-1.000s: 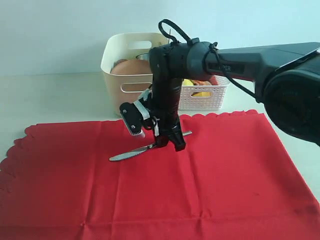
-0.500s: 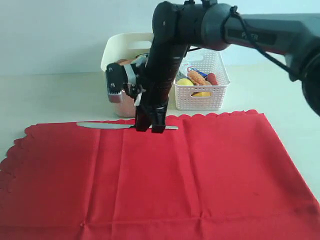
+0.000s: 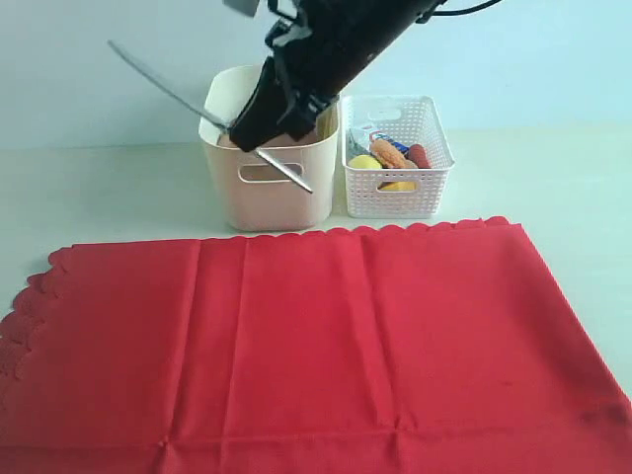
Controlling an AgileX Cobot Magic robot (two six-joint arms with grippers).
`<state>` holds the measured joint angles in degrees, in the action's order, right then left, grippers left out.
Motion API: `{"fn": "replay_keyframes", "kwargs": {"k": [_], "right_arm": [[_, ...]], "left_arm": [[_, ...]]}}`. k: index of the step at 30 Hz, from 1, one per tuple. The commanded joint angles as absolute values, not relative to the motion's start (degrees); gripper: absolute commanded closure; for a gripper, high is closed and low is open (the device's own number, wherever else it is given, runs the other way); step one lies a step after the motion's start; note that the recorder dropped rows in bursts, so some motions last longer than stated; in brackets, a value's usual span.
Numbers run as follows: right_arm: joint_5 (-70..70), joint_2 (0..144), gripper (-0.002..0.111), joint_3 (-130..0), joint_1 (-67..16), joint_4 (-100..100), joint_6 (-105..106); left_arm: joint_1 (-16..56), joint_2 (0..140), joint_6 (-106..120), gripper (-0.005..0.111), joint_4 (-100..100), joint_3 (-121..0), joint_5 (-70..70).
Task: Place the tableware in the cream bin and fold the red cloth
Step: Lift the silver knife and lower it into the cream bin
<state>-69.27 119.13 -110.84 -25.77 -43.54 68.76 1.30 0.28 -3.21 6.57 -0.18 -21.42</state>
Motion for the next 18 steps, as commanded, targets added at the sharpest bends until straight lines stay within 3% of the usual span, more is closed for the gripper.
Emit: {"fn": "replay_keyframes", "kwargs": {"k": [1,18], "right_arm": [[-69.96,118.09,0.108,-111.19,-20.92,-54.05,70.74],[-69.96,120.53,0.108,-111.19,-9.88,-82.35,78.35]], "left_arm": [[1.14,0.00,-3.16,0.013,6.68,0.00,-20.86],[1.14,0.00,-3.16,0.013,6.68,0.00,-21.22]]}}
